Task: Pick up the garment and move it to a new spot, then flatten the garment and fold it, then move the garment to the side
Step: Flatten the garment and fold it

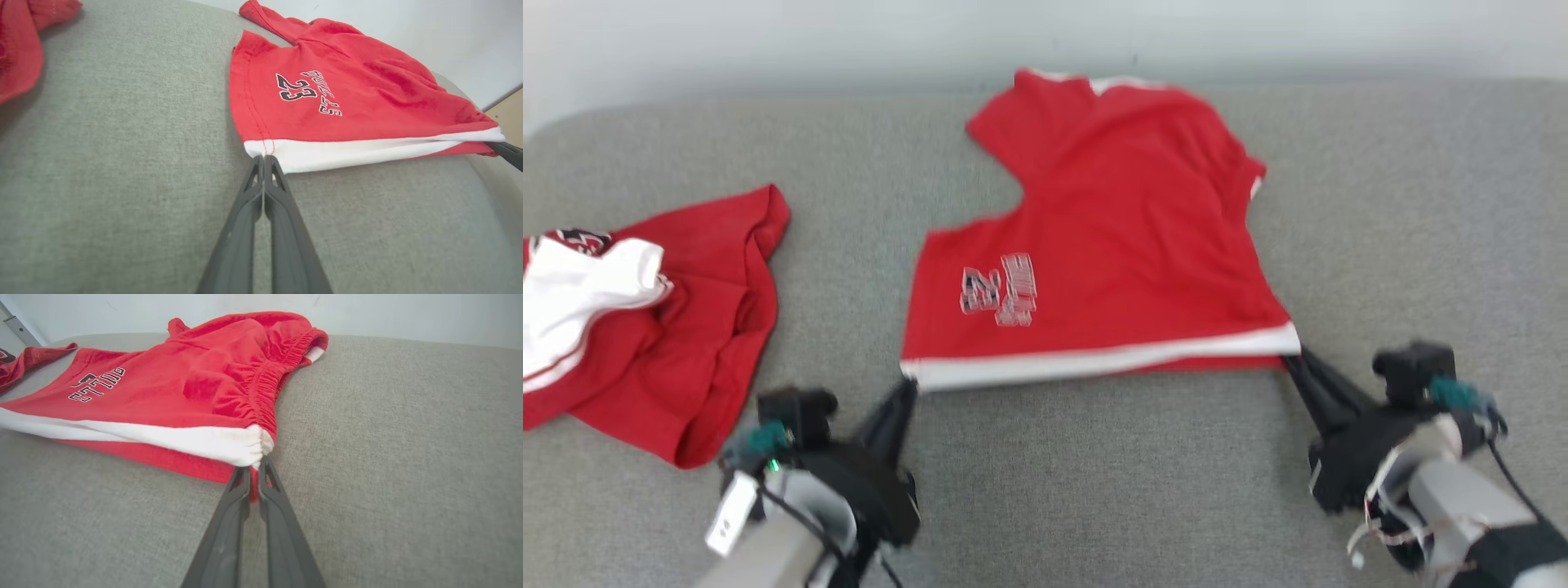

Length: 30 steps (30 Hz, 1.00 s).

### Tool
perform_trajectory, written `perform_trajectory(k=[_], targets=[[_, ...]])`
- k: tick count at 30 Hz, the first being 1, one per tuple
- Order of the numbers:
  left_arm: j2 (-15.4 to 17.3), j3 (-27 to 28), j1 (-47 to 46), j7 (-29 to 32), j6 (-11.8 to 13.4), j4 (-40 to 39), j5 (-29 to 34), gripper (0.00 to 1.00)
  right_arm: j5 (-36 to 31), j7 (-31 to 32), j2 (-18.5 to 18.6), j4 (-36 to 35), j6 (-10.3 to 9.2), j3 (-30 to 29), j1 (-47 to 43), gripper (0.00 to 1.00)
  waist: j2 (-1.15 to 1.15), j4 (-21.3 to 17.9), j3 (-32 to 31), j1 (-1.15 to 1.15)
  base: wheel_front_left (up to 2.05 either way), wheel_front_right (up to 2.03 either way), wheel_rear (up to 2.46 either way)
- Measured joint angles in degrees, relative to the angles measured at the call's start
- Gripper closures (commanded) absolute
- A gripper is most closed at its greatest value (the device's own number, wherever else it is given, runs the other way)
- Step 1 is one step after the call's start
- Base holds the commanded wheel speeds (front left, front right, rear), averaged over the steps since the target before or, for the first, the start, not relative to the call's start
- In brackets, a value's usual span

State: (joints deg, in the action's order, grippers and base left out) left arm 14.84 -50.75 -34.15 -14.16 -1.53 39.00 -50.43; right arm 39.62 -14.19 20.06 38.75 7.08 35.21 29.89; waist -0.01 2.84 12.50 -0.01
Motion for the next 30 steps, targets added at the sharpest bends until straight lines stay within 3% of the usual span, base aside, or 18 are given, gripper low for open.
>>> perform_trajectory(k=[7,15,16,17,19,20,30], targets=[[0.3,-2.5,7.0,0.0,0.5,-2.0,0.3,1.0,2.4,0.0,0.6,-1.3,0.01,0.7,-8.5,1.0,0.0,-0.3,-5.2,-0.01,0.0,0.0,0.0],[1.0,-3.8,8.5,2.0,2.2,-2.9,0.3,1.0,3.7,1.6,0.8,-2.1,0.05,2.1,-12.1,1.0,0.0,0.2,-8.8,0.0,0.0,0.0,0.0],[0.9,-3.6,8.8,2.0,2.5,-2.8,0.3,1.0,3.7,1.6,0.8,-2.1,0.05,2.2,-12.2,0.74,0.0,0.3,-9.0,0.0,0.0,0.0,0.0],[0.7,-3.3,9.4,2.0,2.5,-2.6,-0.2,1.0,3.8,1.6,0.7,-2.1,0.07,2.1,-12.2,0.04,0.0,0.4,-9.2,0.01,0.0,0.0,0.0],[0.3,-3.1,10.1,2.3,3.1,-2.3,-0.5,0.43,4.1,1.6,0.6,-2.2,0.07,1.9,-12.1,0.0,0.0,0.6,-9.6,0.0,0.0,0.0,0.0],[0.0,-2.8,10.5,2.3,3.4,-2.2,-0.7,0.0,4.6,1.6,0.6,-2.2,0.07,1.8,-12.2,0.0,0.0,0.7,-9.8,0.0,0.0,0.0,0.0],[0.8,0.7,12.3,1.0,5.1,-6.8,-2.0,0.0,6.7,1.7,1.1,-7.3,0.07,0.7,-14.2,0.0,0.0,0.8,-10.8,0.01,0.0,0.0,0.0]])
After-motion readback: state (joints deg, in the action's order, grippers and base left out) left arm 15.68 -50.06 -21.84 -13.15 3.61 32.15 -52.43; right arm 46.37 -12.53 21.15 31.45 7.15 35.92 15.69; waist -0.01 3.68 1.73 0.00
